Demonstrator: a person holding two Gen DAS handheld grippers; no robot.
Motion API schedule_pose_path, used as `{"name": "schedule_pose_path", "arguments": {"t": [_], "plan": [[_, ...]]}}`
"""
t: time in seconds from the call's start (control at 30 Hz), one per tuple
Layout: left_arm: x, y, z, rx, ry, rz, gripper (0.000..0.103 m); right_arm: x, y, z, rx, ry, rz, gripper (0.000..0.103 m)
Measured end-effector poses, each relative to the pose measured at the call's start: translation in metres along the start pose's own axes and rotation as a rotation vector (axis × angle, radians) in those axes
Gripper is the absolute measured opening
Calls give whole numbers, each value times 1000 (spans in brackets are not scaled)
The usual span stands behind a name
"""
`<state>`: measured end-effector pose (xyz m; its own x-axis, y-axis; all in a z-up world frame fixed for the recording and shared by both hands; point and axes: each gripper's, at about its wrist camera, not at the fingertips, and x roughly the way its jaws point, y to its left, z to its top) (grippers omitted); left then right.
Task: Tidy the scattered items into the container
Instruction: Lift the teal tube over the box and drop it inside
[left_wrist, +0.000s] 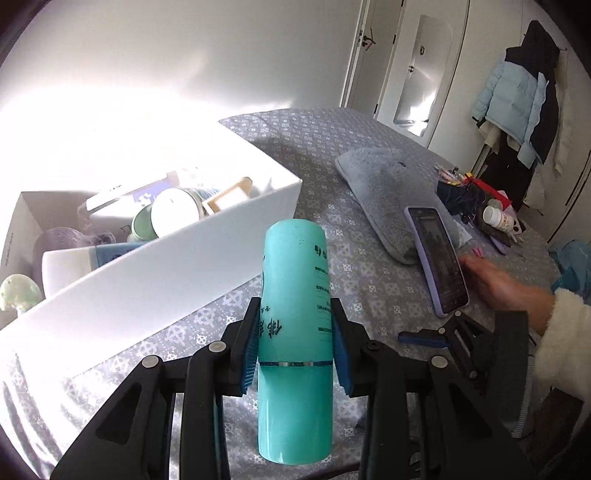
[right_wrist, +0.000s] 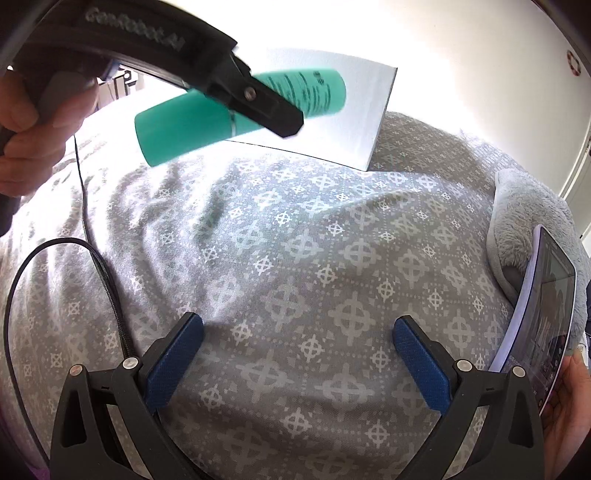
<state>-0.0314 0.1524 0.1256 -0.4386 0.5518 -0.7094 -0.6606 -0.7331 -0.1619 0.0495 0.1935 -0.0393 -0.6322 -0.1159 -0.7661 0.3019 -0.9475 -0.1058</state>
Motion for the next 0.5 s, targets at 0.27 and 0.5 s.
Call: {"name": "schedule_pose_path", "arguments": {"t": [0.27,0.5], "plan": [[-30,46,61,-170,-162,70,33,0,0,0,0,0,0,103],[-4,106,67,-379,-140,252,33,0,0,0,0,0,0,103]]}}
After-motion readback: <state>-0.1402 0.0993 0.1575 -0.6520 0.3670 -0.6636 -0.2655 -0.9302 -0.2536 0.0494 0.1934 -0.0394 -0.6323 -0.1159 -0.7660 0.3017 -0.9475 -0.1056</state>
